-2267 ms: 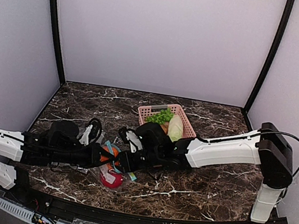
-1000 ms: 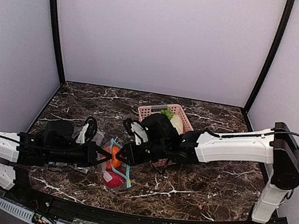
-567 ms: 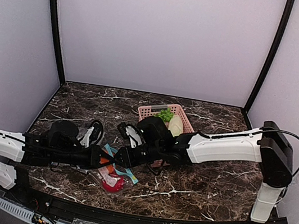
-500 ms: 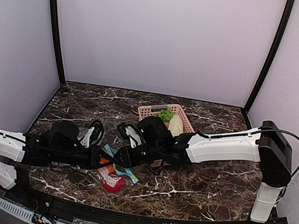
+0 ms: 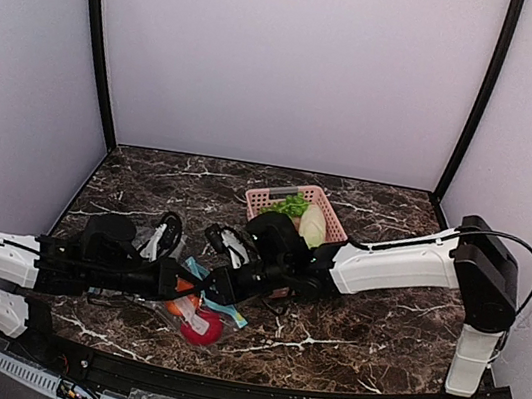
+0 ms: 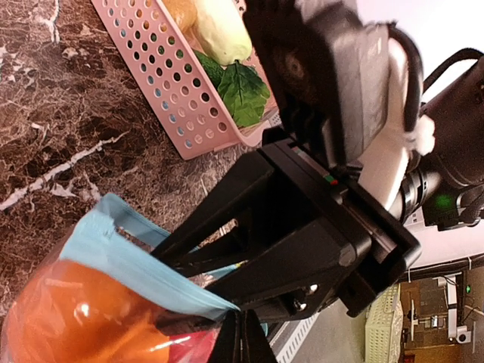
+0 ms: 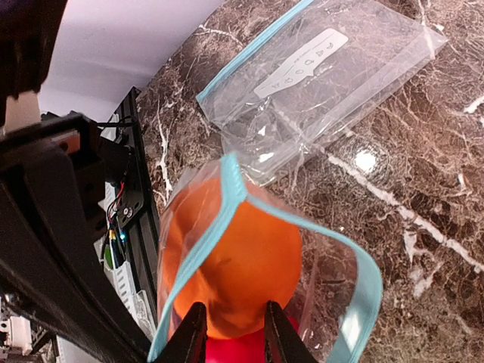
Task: Place the food in the zip-top bag and seal the zipper
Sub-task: Adjust the fake fruit in the zipper food storage bag.
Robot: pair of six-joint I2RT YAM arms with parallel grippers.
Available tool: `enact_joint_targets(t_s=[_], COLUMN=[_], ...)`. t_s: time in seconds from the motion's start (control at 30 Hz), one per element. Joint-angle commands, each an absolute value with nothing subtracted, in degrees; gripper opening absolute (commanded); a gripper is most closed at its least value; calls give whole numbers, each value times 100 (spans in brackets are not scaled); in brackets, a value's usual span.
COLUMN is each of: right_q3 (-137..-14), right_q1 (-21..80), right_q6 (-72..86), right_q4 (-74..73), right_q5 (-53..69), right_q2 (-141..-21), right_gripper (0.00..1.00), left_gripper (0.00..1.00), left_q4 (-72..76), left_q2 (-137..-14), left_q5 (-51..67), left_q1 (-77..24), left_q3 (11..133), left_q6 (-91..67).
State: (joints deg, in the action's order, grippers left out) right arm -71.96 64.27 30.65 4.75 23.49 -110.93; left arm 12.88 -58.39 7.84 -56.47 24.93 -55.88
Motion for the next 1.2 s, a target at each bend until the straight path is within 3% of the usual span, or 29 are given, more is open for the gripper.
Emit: enact_joint_targets(t_s=[0.0, 0.47, 0.9, 1.17], right_q3=[-6908, -6370, -6875, -6943], right_q1=[6500, 6278, 6302, 6257], right_q6=[2988, 2962, 3376, 3557], right_q4=[562, -485, -903, -723], right_q5=[2516, 1060, 645, 1000], right_q2=[-10569, -9134, -10011, -10277], right_gripper=[26, 57, 57, 49], left_gripper=[1, 1, 1, 1], left_q4=[1119, 1053, 1071, 1020], left_q2=[-5523, -5303, -5459, -5440], left_q5=[446, 636, 746, 746], left_q1=[-5604, -5565, -5557, -5559], left_q3=[2572, 2514, 2628, 2621], left_q6=[-5484, -5378, -5326, -5334])
